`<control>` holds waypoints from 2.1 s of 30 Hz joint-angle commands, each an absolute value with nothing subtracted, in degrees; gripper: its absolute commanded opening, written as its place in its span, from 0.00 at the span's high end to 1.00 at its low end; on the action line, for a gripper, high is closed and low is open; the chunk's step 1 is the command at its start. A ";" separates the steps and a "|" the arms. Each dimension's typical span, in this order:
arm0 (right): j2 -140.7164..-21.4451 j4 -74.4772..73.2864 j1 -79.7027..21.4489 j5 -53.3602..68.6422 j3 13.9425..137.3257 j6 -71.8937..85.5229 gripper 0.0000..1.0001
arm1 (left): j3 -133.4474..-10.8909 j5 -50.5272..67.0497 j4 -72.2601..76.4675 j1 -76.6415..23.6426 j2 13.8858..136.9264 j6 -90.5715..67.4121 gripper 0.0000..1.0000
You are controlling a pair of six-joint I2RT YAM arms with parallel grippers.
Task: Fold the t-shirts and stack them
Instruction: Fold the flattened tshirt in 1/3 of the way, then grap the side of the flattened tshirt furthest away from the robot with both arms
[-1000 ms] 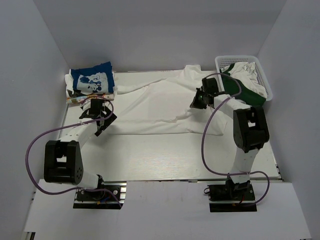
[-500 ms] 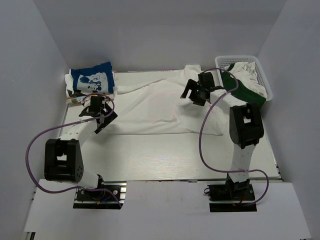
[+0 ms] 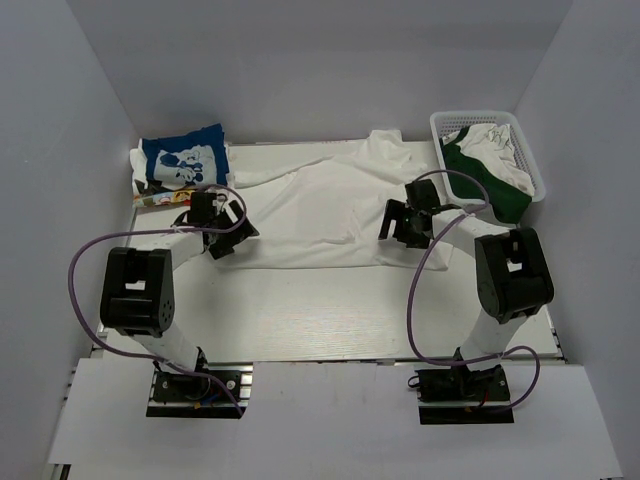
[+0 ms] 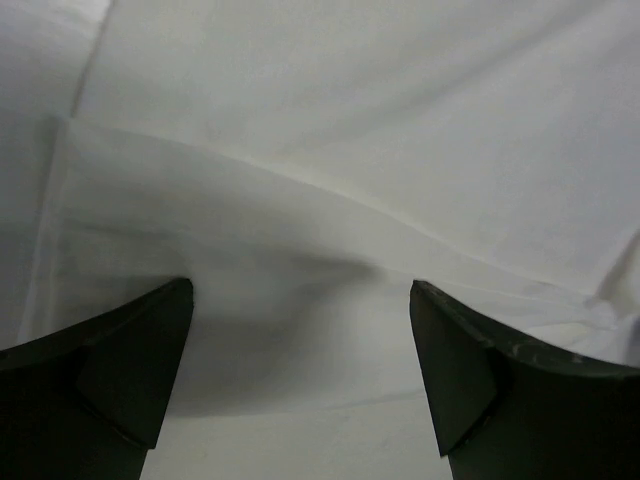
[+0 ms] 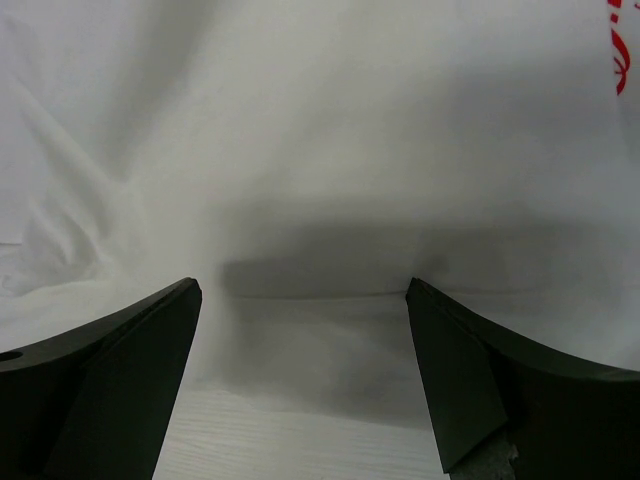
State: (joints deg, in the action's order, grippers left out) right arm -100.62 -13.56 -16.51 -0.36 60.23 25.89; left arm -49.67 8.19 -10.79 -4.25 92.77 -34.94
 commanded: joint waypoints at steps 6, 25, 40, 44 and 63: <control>-98.80 -16.26 -16.26 -3.09 52.39 25.05 0.10 | -48.61 10.11 -15.61 -4.39 98.26 -33.57 0.00; -51.62 -37.71 -24.70 0.28 31.55 32.80 0.10 | -32.77 -3.58 -41.66 -5.98 45.01 -49.75 0.00; -58.78 -14.24 -24.00 -12.21 47.10 32.43 0.10 | -52.88 -4.83 -24.79 -5.36 79.59 -47.46 0.00; -64.50 -15.47 -23.82 -17.14 50.53 34.10 0.10 | -57.65 -6.42 -24.79 -5.36 88.56 -48.25 0.03; -73.74 -16.26 -22.85 -17.14 54.31 33.05 0.10 | -68.29 -6.33 -21.97 -4.83 105.29 -50.80 0.62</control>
State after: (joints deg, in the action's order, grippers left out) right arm -72.93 -17.80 -23.09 -15.99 51.72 33.01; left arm -67.48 -6.42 -23.29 -4.99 105.73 -50.65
